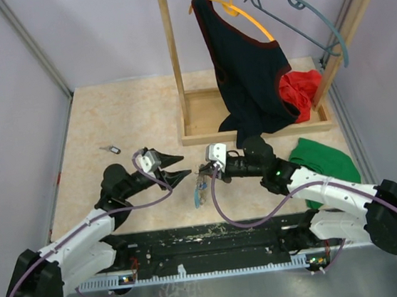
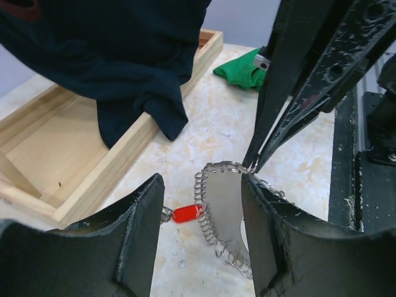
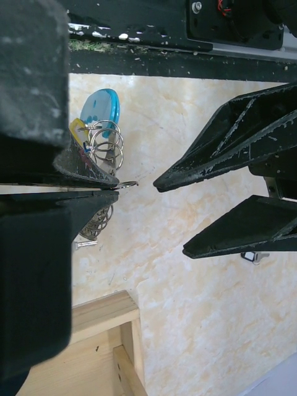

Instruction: Put the keys on the keyring

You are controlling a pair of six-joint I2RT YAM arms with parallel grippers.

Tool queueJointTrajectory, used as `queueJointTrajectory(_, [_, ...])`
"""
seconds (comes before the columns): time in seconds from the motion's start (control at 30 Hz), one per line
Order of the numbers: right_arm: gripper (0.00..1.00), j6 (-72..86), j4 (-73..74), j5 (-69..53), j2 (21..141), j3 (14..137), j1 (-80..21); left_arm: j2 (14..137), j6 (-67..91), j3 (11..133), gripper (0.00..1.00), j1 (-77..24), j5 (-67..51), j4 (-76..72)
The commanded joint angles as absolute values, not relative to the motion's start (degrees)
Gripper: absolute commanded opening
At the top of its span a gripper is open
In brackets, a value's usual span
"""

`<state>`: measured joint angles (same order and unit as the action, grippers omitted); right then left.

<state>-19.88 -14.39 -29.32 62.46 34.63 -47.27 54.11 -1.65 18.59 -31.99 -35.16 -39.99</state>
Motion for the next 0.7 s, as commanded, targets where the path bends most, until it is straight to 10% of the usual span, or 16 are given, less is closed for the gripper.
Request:
queueJointTrajectory(0.0, [0.00,-20.01,-16.37,-30.99,62.44,37.88,-47.90,52.61,-5.41,21.31,0.57,-32.51,-41.40,-37.07])
queueJointTrajectory(0.67, [0.00,-19.57,-17.40,-32.30,63.74,37.71,-47.88,57.29,-10.32,25.02,0.31,-33.84,-49.09,-30.50])
